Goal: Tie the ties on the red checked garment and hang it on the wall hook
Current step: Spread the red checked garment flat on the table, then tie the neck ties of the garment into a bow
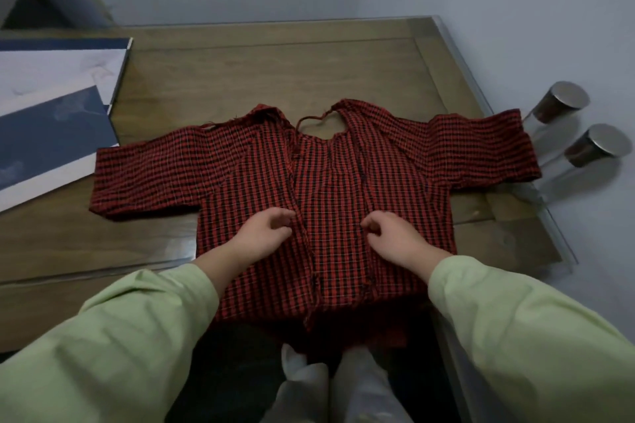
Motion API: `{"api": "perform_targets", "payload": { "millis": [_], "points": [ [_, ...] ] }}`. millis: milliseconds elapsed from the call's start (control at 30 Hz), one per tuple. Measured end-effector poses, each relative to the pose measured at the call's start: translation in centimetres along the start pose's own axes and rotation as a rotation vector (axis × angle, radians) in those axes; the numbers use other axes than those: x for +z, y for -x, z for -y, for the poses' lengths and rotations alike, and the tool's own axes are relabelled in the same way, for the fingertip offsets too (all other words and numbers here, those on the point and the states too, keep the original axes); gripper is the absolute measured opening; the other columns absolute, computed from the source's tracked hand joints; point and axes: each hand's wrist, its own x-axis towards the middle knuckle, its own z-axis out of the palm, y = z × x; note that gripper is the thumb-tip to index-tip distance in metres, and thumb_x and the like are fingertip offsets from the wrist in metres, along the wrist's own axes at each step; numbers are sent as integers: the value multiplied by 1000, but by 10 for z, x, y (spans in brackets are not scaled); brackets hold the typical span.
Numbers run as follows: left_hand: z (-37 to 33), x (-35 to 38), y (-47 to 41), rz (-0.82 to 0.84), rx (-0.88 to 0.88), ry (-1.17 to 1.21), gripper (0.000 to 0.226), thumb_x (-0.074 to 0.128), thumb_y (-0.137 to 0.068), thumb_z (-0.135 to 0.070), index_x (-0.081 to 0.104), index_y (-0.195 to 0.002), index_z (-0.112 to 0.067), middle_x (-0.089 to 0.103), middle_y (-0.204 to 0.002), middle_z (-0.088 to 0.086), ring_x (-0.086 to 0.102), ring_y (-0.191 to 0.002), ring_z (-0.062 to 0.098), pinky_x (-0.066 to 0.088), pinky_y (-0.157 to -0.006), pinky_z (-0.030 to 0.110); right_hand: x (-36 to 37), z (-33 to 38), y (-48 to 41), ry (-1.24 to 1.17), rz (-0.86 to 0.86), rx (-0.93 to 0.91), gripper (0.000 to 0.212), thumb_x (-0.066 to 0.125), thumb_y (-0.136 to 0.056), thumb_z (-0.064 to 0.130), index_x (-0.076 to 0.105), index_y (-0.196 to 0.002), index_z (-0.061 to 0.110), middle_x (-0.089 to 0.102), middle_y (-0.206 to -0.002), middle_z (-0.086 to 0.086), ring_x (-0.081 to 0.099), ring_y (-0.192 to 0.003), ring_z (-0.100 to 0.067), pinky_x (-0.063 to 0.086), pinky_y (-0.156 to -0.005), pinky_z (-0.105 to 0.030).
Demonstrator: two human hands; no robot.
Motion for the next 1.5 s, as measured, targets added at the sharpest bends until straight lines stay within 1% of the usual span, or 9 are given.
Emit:
{"api": "perform_targets", "payload": {
  "millis": [100,233,400,700,833,1067,1267,1400,1500],
  "points": [
    [3,-1,-6,-48,68,-163,44,50,-94,-11,51,-137,-18,43,-147,0,40,-136,17,28,-110,24,0,7,-6,-3,-20,-10,49,54,-91,17,45,-138,21,45,-141,-6,41,-131,-25,35,-111,-37],
    [6,0,-16,4,101,-345,55,48,-94,-10,35,-148,-14,22,-159,3,18,-147,19,13,-119,27,0,9,-19,-32,-67,5,65,54,-89,12,29,-149,16,32,-153,-9,31,-139,-28,27,-116,-37],
    [3,-2,-43,34,63,-429,64,48,-92,-13,25,-151,-13,16,-161,5,11,-149,20,11,-121,33,-10,4,-44,-36,-41,22,67,53,-87,11,28,-149,14,32,-154,-9,30,-141,-27,25,-117,-37],
    [-29,-15,-118,-144,5,-471,62,45,-90,-14,29,-150,-13,16,-162,2,8,-149,21,13,-121,43,-40,-2,-125,45,-129,-59,64,48,-93,16,23,-152,17,20,-161,-5,15,-149,-21,17,-121,-41],
    [-46,-23,-155,-226,-10,-434,57,46,-90,-13,37,-146,-12,20,-160,3,14,-149,21,17,-120,45,-54,5,-164,89,-142,-144,60,44,-95,17,23,-152,19,19,-161,0,12,-149,-16,6,-122,-38],
    [-63,-29,-191,-417,-23,-329,44,47,-86,-6,60,-128,-10,43,-150,3,33,-140,21,25,-117,38,-65,12,-213,83,-154,-249,57,45,-96,19,28,-150,17,18,-161,-3,12,-149,-18,5,-122,-34],
    [-64,-40,-203,-515,-69,-230,36,51,-83,-3,71,-109,-19,35,-154,6,30,-142,24,26,-116,40,-62,8,-219,93,-197,-277,54,45,-96,22,33,-148,20,23,-160,-1,15,-148,-16,3,-120,-32],
    [-74,-53,-214,-567,-36,-168,38,50,-82,3,72,-106,-16,36,-152,14,29,-143,24,20,-117,29,-63,12,-223,52,-263,-240,45,49,-95,24,46,-140,23,38,-151,1,30,-142,-19,14,-117,-37],
    [-81,-60,-217,-654,78,-254,33,54,-76,2,72,-95,-18,48,-142,9,41,-134,28,32,-112,40,-71,21,-230,5,-306,-231,40,52,-93,20,52,-133,23,48,-139,3,40,-131,-19,27,-111,-38]
  ]
}}
